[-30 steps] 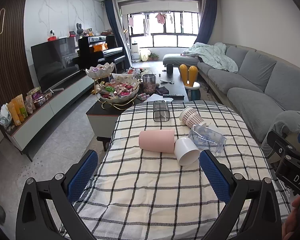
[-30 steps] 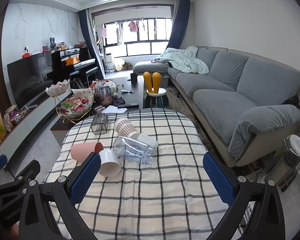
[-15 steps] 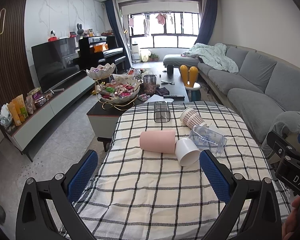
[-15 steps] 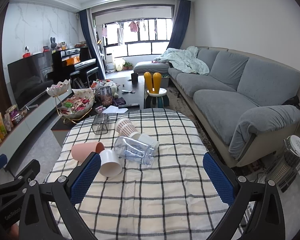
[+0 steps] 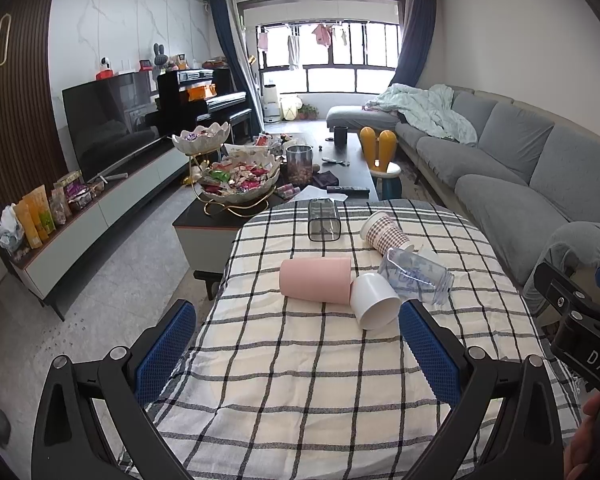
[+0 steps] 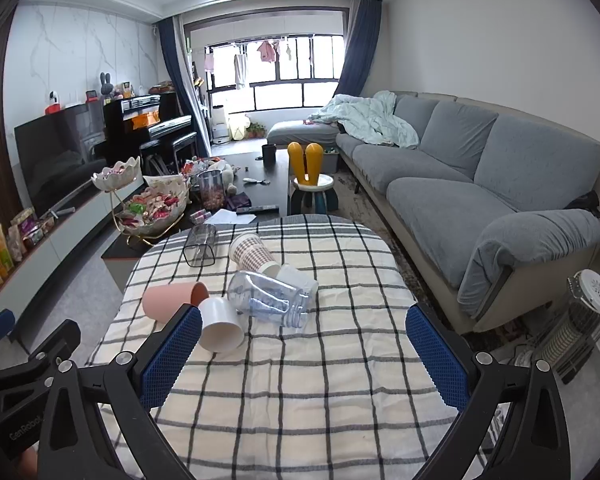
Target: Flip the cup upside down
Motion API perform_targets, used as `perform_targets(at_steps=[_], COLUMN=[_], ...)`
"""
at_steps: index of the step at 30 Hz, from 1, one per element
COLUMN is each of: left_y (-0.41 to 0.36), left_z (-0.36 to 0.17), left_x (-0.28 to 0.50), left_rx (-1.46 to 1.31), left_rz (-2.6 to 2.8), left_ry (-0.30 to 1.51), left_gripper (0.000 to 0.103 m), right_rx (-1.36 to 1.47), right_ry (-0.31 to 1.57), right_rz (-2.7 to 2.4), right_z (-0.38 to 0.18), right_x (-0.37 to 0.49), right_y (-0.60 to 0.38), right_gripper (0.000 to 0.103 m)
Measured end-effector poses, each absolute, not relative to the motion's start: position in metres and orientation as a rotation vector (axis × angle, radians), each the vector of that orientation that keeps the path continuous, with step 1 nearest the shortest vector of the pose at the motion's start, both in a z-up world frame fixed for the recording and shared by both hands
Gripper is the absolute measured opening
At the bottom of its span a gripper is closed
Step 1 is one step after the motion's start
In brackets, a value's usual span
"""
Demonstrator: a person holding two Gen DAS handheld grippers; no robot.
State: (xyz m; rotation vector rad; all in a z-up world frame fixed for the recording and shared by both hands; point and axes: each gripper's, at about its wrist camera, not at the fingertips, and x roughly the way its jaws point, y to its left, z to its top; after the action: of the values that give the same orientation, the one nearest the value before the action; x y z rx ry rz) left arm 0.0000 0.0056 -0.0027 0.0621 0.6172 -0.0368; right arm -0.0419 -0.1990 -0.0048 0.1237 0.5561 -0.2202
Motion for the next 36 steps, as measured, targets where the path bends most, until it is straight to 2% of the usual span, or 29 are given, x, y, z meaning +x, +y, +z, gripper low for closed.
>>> perform_targets(at_steps=[36], left_y=[0.0059], left_z=[-0.0062], left_x=[0.0002], left_rx=[0.063], left_rz=[-0.04], left_ry=[0.624], left_gripper=[0.103], right_rx=[0.125], right_ry=[0.566], right_rz=[-0.223], right_z=[-0.0057], right_x=[-0.0413], right_y=[-0.1991], right_gripper=[0.102])
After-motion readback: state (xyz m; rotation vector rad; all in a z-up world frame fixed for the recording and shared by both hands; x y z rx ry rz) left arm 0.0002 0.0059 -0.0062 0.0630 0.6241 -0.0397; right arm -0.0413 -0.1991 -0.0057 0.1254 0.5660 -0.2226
